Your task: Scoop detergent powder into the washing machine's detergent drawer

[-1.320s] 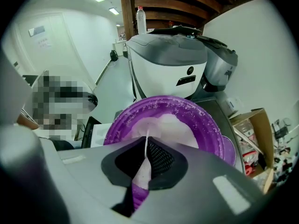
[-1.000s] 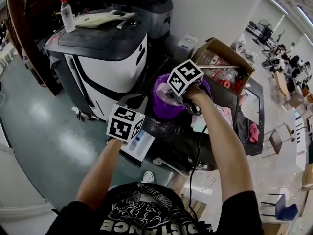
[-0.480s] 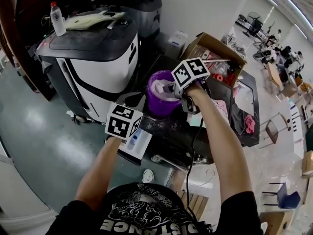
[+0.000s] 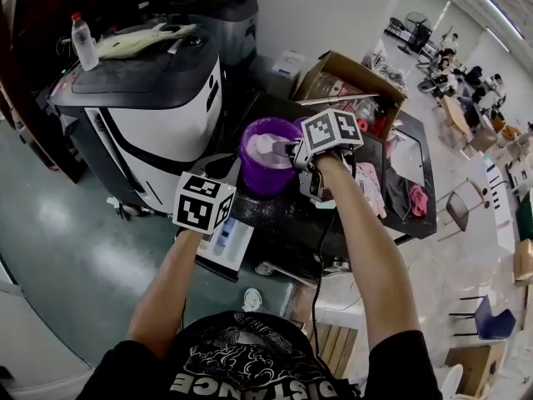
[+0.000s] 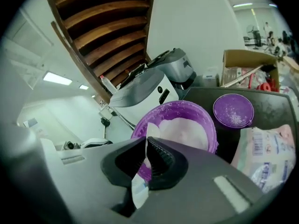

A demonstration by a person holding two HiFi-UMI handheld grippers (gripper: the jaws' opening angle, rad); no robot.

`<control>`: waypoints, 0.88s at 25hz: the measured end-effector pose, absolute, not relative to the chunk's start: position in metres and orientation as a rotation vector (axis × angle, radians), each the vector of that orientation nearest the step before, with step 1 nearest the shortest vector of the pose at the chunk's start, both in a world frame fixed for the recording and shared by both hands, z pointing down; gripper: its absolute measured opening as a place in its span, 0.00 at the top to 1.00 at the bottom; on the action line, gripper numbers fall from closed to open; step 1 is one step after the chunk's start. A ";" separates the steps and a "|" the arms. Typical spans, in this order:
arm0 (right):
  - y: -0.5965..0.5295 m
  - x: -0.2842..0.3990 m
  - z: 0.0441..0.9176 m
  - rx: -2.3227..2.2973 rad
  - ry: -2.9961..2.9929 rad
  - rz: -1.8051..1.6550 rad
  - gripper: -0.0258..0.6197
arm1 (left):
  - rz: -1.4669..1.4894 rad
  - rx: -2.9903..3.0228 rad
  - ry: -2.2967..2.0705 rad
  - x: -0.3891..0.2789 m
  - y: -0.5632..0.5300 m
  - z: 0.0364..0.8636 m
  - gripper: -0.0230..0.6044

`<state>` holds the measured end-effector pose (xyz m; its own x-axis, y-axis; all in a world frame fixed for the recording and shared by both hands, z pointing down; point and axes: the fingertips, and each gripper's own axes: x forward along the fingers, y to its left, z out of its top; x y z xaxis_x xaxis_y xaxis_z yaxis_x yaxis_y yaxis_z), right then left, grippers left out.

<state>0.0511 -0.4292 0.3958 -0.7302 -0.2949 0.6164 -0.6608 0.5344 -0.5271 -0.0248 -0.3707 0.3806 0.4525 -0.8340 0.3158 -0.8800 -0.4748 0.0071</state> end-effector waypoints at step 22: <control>-0.425 0.080 0.378 0.882 -2.650 1.826 0.90 | 0.422 2.522 -1.552 -0.011 -0.385 0.377 0.96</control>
<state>0.0795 -0.4251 0.3784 -0.8425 -0.5221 0.1326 -0.3099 0.2685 -0.9121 -0.0110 -0.3851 0.3770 0.4251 -0.8488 0.3142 -0.8911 -0.4534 -0.0193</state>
